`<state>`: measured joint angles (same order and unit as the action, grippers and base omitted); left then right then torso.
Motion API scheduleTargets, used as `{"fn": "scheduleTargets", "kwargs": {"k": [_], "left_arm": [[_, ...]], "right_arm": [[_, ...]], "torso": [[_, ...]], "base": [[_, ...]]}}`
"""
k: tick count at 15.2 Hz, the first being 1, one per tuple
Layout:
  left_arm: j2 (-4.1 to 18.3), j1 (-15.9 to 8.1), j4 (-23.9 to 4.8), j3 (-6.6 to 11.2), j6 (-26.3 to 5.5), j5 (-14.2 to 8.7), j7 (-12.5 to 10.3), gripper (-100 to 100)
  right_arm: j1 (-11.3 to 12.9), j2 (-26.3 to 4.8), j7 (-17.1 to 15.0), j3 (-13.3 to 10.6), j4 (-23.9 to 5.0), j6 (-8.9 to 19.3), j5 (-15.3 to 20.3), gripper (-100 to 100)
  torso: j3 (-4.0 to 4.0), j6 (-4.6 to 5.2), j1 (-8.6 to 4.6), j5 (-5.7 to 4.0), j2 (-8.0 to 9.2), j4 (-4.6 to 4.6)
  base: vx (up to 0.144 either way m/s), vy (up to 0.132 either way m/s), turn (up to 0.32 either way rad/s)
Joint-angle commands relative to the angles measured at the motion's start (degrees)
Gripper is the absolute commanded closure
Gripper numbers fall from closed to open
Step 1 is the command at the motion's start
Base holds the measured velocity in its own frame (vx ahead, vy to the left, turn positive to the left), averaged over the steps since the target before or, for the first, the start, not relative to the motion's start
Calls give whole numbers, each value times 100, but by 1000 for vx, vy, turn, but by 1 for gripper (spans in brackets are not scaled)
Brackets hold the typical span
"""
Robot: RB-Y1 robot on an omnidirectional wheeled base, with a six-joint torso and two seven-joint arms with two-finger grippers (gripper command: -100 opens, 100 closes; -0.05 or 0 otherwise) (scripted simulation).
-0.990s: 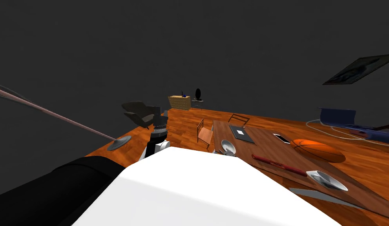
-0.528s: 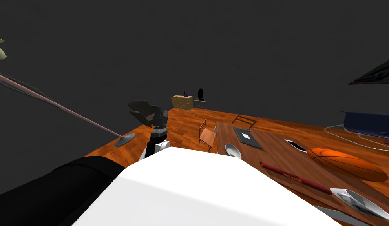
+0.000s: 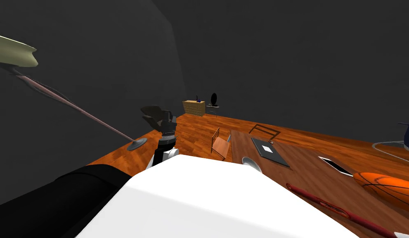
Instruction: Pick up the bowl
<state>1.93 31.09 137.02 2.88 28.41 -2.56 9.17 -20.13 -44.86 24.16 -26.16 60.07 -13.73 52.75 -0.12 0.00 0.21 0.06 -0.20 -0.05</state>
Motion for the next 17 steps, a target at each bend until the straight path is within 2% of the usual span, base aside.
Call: {"fn": "scheduleTargets", "kwargs": {"k": [1, 2, 3, 5, 8, 11, 12, 14, 17], "left_arm": [[0, 0, 0, 0, 0, 0, 0, 0], [0, 0, 0, 0, 0, 0, 0, 0], [0, 0, 0, 0, 0, 0, 0, 0], [0, 0, 0, 0, 0, 0, 0, 0], [0, 0, 0, 0, 0, 0, 0, 0], [0, 0, 0, 0, 0, 0, 0, 0], [0, 0, 0, 0, 0, 0, 0, 0], [0, 0, 0, 0, 0, 0, 0, 0], [1, -1, 0, 1, 0, 0, 0, 0]], "right_arm": [[74, -91, 72, -127, -286, 33, 189, -100], [74, -91, 72, -127, -306, 33, 189, -100], [98, -141, 137, -200, -464, 54, 313, -100], [98, -141, 137, -200, -474, 54, 313, -100], [156, -255, 294, -380, -885, 104, 617, -100], [194, -325, 404, -510, -1176, 138, 832, -100], [171, -276, 412, -407, -1087, 83, 733, -100], [247, -8, 490, -466, -1245, 266, 756, -100], [289, 156, 531, -492, -1326, 369, 758, -100]], "torso": [[0, 0, 0, 0, 0, 0], [0, -1, -1, 0, -1, 0], [1, 0, -3, 0, 1, 0], [3, 1, -6, -1, 5, 1], [6, -1, -6, -2, 9, 2], [-1, 0, -4, 0, -2, 0], [-1, 0, -2, -1, -3, 0], [8, 1, -14, -4, 15, 3], [17, 2, -44, -11, 30, 6]], "base": [[69, 35, 110], [62, 25, 87], [58, 21, 85], [43, 13, 50], [55, 21, 108], [82, 27, 110], [46, 17, 33], [4, -50, 61], [-5, -86, 41]]}}
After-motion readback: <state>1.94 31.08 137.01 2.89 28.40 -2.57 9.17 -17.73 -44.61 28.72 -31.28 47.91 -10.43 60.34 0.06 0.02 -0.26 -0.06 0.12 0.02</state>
